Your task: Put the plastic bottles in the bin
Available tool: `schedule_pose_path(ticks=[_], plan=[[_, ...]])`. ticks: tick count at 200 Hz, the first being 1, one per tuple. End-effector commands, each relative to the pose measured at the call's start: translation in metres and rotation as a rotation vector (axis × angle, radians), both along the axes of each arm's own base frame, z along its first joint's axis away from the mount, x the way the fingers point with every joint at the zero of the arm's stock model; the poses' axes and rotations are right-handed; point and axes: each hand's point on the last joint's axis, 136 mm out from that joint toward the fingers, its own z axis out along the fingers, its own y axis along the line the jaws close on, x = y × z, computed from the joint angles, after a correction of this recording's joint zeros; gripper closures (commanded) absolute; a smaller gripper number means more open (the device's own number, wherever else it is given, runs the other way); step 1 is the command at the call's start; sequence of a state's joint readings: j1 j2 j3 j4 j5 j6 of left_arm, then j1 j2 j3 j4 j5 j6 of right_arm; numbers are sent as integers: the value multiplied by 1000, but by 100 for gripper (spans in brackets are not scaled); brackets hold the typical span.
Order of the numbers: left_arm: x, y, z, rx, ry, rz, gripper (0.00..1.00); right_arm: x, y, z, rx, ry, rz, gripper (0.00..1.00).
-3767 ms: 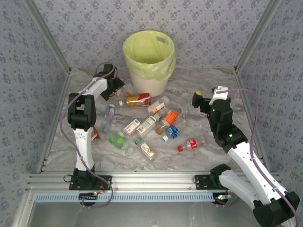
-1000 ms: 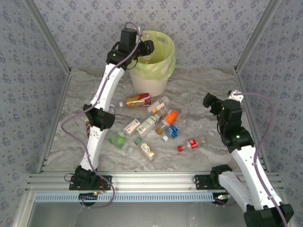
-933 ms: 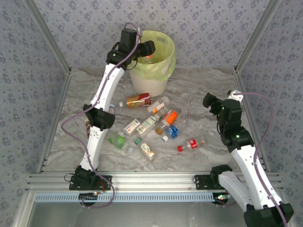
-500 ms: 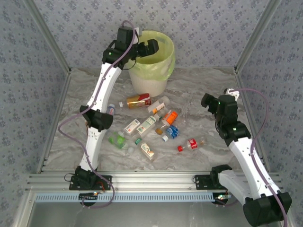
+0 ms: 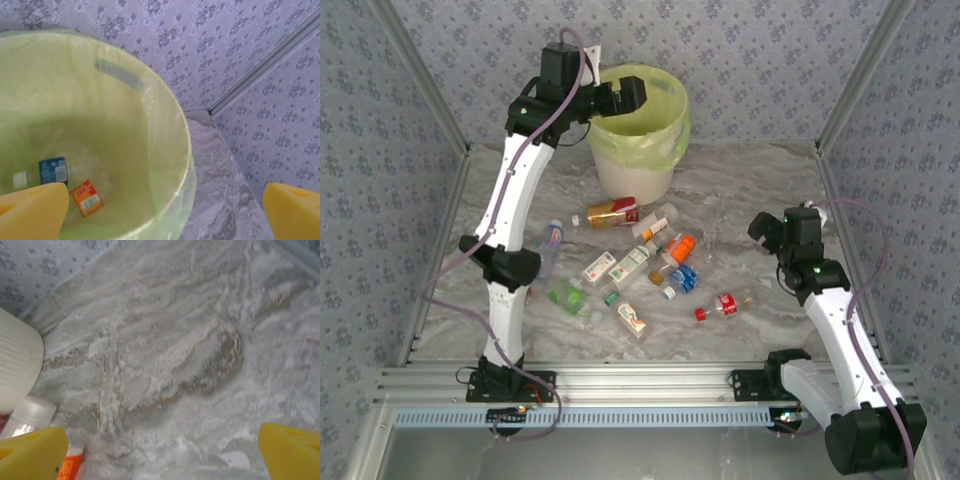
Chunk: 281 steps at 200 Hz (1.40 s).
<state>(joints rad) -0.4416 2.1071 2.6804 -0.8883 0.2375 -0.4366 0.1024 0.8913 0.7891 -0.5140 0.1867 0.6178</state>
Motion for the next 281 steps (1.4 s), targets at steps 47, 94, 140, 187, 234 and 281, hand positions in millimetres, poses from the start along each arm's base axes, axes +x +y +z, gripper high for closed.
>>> schedule_pose_path(ticks=[47, 94, 140, 187, 234, 281], plan=[[-27, 32, 20, 33, -136, 91, 0, -64, 36, -53, 373, 275, -77, 0], [-46, 70, -3, 28, -169, 227, 1, -89, 60, -81, 629, 424, -203, 0], [-66, 142, -42, -84, -91, 459, 0, -105, 64, -108, 702, 544, -349, 0], [-91, 221, -94, -112, 22, 692, 1, -103, 78, -139, 754, 597, -426, 1], [-107, 242, -120, -50, 84, 762, 1, -96, 75, -152, 658, 638, -435, 6], [-109, 258, -133, -34, 112, 836, 1, -87, 77, -163, 650, 629, -451, 9]])
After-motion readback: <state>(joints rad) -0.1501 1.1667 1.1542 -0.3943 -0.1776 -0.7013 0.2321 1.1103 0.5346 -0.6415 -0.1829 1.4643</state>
